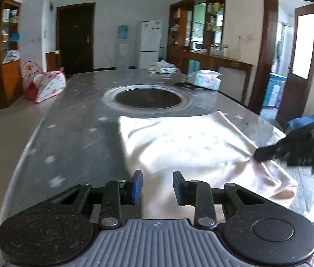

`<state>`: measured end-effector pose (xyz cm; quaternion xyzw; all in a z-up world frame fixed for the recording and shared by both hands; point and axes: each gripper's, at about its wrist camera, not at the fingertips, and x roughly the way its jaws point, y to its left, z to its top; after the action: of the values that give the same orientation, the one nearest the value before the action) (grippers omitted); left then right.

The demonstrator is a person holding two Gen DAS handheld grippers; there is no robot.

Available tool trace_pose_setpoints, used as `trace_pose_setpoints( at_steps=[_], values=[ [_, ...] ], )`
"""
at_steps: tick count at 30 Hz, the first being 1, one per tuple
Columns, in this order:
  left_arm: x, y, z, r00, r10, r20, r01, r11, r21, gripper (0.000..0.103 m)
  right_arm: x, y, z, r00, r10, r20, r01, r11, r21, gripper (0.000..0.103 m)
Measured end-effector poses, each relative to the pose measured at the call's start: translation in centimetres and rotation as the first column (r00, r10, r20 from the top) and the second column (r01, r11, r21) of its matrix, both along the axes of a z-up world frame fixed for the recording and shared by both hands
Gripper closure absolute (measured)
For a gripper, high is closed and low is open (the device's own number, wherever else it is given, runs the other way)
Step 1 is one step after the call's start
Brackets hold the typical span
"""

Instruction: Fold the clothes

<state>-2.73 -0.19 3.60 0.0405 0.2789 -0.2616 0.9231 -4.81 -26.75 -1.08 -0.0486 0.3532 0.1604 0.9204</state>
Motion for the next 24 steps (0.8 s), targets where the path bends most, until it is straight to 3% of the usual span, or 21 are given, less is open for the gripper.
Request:
trace_pose_setpoints(
  at_steps=[9, 15, 17, 24],
  values=[
    [3.2, -2.1, -3.3, 0.998, -0.022, -0.056, 0.026, 0.997, 0.073, 0.080, 0.2, -0.5, -1.9, 0.999, -0.002, -0.047, 0.001, 0.999, -0.034, 0.095],
    [2.6, -2.1, -2.5, 0.999, -0.035, -0.028, 0.037, 0.997, 0.069, 0.079, -0.2, -0.3, -0.6, 1.000, 0.013, 0.002, -0.013, 1.000, -0.026, 0.090],
    [2.7, -2.3, -2.7, 0.999, -0.032, -0.023, 0.034, 0.995, 0.089, 0.079, 0.1, -0.1, -0.9, 1.000, 0.018, -0.001, -0.018, 1.000, -0.025, 0.085],
    [1.8, -1.8, -2.4, 0.999, -0.031, -0.012, 0.032, 0.992, 0.123, 0.078, -1.0, 0.3, -1.3, 0.999, 0.046, -0.015, -0.047, 0.998, -0.049, 0.085]
  ],
)
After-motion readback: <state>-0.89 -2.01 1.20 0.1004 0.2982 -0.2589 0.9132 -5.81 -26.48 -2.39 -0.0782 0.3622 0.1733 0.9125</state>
